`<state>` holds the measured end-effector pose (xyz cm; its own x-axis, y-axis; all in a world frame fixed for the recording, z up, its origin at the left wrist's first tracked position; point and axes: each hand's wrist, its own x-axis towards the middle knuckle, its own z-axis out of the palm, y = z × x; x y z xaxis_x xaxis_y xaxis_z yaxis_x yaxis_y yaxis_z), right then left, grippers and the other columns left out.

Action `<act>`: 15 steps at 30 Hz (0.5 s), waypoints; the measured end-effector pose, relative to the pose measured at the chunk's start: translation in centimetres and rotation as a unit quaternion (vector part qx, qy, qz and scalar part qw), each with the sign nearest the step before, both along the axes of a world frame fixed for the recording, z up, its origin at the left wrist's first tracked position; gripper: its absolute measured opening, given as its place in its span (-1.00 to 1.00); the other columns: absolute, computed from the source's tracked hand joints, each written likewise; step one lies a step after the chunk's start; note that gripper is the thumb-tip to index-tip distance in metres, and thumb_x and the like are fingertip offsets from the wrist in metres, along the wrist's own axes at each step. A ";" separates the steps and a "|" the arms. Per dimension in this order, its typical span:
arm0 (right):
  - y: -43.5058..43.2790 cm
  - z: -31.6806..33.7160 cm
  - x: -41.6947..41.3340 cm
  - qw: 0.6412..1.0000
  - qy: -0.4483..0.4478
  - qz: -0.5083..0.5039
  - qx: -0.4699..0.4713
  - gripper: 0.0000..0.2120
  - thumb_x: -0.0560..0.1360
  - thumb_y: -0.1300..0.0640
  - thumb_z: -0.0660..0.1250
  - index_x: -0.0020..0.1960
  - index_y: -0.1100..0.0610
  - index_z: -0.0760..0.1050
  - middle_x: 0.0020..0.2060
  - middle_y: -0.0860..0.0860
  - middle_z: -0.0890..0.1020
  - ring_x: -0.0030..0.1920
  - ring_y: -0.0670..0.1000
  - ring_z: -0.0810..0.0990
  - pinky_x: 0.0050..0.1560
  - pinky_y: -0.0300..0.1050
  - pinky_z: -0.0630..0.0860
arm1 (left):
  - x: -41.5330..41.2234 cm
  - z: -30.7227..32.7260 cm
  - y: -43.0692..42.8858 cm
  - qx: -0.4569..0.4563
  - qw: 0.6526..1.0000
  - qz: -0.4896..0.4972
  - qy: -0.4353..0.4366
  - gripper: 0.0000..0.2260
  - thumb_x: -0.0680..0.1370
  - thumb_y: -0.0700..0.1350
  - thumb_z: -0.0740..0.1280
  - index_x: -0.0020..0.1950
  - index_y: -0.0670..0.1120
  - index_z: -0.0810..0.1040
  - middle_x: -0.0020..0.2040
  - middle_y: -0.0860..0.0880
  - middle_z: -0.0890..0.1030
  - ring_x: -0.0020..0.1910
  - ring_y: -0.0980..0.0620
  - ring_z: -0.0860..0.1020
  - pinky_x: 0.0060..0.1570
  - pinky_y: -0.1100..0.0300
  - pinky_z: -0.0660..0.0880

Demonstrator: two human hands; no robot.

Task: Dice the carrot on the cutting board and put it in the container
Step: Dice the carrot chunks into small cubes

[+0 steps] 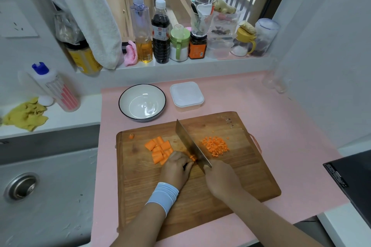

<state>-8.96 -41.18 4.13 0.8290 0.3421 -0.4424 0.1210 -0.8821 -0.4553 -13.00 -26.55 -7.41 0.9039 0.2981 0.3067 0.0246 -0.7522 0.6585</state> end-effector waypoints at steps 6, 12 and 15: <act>-0.9 0.5 -1.4 0.999 -0.039 0.017 -0.010 -0.77 0.67 -0.01 0.11 -0.02 -0.05 0.53 -0.17 -0.10 0.61 -0.10 -0.04 0.60 -0.02 -0.03 0.58 | -0.1 0.1 0.0 -0.001 1.000 0.007 0.004 -0.91 0.38 -0.22 0.55 -0.22 -0.09 0.67 -0.24 0.04 0.59 -0.13 0.12 0.50 -0.07 0.40 0.41; -1.5 0.7 -2.4 0.998 -0.052 0.023 -0.020 -0.77 0.67 -0.02 0.11 0.05 -0.03 0.54 -0.11 -0.08 0.63 -0.04 -0.02 0.61 0.03 -0.01 0.58 | 0.0 0.2 0.0 -0.002 1.000 0.008 -0.001 -0.89 0.37 -0.25 0.55 -0.23 -0.09 0.67 -0.26 0.02 0.58 -0.13 0.15 0.45 -0.07 0.40 0.38; -1.4 0.5 -2.4 0.998 -0.053 0.020 -0.025 -0.78 0.67 -0.02 0.12 0.04 -0.04 0.54 -0.11 -0.08 0.63 -0.04 -0.01 0.61 0.01 -0.02 0.57 | 0.0 0.0 0.1 -0.001 1.000 0.005 0.003 -0.90 0.38 -0.24 0.55 -0.23 -0.08 0.67 -0.25 0.03 0.58 -0.13 0.13 0.46 -0.08 0.40 0.38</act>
